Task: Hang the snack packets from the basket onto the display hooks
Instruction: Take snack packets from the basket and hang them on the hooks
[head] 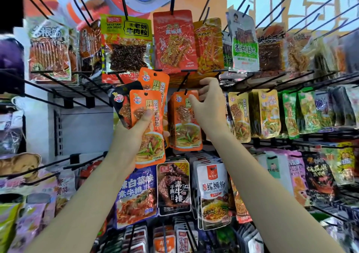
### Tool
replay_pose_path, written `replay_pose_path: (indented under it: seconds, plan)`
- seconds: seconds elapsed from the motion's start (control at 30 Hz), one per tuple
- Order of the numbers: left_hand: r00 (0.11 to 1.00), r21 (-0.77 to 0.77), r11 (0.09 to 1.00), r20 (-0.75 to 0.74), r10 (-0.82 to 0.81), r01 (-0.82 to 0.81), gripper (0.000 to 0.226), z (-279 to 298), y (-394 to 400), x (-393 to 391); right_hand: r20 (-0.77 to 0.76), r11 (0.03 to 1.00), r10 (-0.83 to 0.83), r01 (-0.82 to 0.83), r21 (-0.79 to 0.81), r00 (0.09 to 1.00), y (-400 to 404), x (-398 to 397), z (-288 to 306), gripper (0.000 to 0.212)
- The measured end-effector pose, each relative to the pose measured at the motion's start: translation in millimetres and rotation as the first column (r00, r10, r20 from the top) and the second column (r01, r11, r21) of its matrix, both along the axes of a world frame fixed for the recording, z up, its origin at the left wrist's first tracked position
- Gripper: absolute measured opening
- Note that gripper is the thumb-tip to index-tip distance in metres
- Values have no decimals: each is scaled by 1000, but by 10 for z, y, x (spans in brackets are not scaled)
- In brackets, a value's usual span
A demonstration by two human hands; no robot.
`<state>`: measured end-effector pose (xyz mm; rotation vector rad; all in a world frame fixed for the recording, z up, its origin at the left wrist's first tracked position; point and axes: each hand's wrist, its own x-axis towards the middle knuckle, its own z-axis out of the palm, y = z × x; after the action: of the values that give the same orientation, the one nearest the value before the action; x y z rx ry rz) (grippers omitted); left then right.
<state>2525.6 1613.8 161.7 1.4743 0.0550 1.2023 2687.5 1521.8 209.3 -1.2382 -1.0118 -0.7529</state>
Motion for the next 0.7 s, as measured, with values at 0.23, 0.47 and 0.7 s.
replay_pose_path:
  seconds: [0.23, 0.47, 0.7]
  plan:
    - [999, 37, 999, -13, -29, 29, 36, -49, -24, 50, 367, 757, -575, 646, -98, 731, -47, 195, -390, 51]
    - [999, 43, 998, -31, -42, 43, 30, -64, -74, 139, 470, 663, -514, 680, -313, 717, 24, 344, -357, 56]
    - [999, 24, 999, -42, -35, 36, 39, -70, -51, 152, 383, 850, -268, 404, -338, 884, -55, 392, -358, 43]
